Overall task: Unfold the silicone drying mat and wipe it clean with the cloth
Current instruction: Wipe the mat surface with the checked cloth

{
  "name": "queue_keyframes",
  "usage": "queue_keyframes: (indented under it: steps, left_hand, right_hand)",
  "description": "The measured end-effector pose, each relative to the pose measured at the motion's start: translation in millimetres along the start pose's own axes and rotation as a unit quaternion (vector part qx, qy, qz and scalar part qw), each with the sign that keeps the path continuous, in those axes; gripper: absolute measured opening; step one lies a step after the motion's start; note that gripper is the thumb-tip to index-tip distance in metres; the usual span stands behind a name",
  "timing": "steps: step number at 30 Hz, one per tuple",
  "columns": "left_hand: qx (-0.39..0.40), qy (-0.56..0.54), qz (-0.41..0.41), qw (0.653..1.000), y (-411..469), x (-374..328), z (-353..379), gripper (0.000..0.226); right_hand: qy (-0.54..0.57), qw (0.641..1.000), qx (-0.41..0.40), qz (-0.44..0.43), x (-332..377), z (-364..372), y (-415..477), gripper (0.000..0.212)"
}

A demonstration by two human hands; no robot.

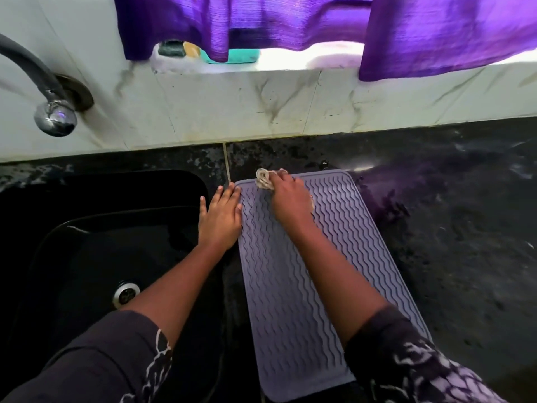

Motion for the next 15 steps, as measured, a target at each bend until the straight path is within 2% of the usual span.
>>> queue_keyframes:
  steps: [2,5,10,15]
  left_hand:
    - [0.000,0.002,-0.001,1.000,0.3,0.2,-0.5,0.049]
    - [-0.003,0.006,-0.002,1.000,1.0,0.7,-0.7,0.049]
    - [-0.003,-0.002,-0.006,1.000,0.6,1.3,0.0,0.049]
    - [-0.002,-0.006,-0.005,1.000,0.6,0.5,-0.1,0.049]
  right_hand:
    - [-0.036,0.998,0.025,0.039,5.8,16.8,3.5,0.043]
    - [-0.088,0.994,0.042,0.053,12.6,26.7,-21.5,0.047]
    - [-0.080,0.991,0.074,0.073,11.0,13.5,-98.1,0.044]
    - [-0.015,0.998,0.002,0.060,10.8,-18.3,-51.3,0.034]
Point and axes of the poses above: each hand's wrist, its own y-axis towards the middle knuckle, its own z-axis out of the palm, x = y × z, the point moved 7 cm from there along y, towards the middle knuckle, and after that the axes turned 6 degrees about y, right-handed, at the moved point
